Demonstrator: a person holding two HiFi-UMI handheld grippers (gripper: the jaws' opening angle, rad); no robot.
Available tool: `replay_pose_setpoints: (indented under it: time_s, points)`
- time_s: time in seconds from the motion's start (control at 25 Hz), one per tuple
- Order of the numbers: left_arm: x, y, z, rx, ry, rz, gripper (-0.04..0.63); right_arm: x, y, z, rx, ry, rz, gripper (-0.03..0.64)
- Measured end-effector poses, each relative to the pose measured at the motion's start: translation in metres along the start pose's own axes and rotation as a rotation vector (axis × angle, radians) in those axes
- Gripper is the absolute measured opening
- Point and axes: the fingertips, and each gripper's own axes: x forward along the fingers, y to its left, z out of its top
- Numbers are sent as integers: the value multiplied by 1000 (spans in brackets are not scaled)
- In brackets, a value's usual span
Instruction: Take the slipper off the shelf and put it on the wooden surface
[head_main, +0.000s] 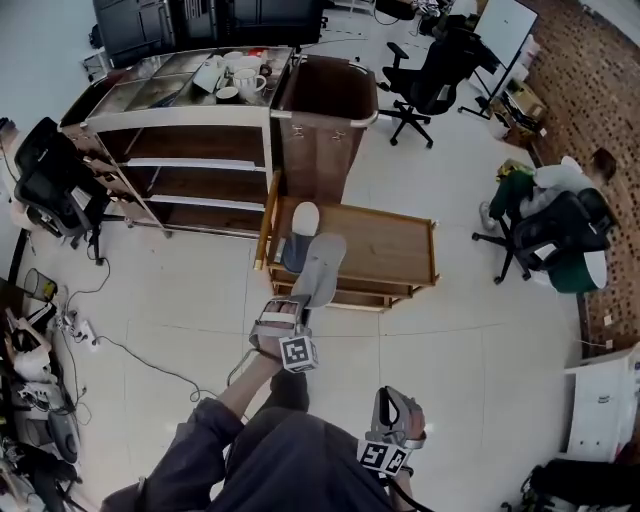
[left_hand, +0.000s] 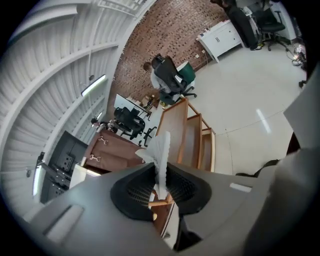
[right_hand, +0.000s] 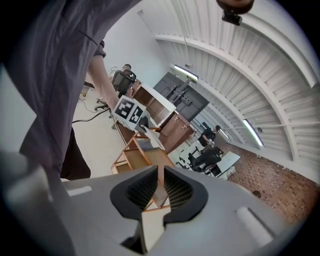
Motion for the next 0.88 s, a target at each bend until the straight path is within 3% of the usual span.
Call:
replay_pose_setpoints:
  time_s: [0.32,0.52,0.68,0.72,0.88]
  points:
    - [142,-24,16,47,94,-154,75,13,-37,-47,51,177,-47,23]
    - [212,-49,22,65,132,-301,102,51,-58,-49,53,208,-28,23]
    - [231,-88,28,68,138,-428,192,75,-62,-53,67,220,2,23]
    - [231,-95,28,63,139,-443,255,80,-64,-54,69,222,7,23]
    - [220,-96,40,36,87,-433,378,84,-68,-56,71,204,21,23]
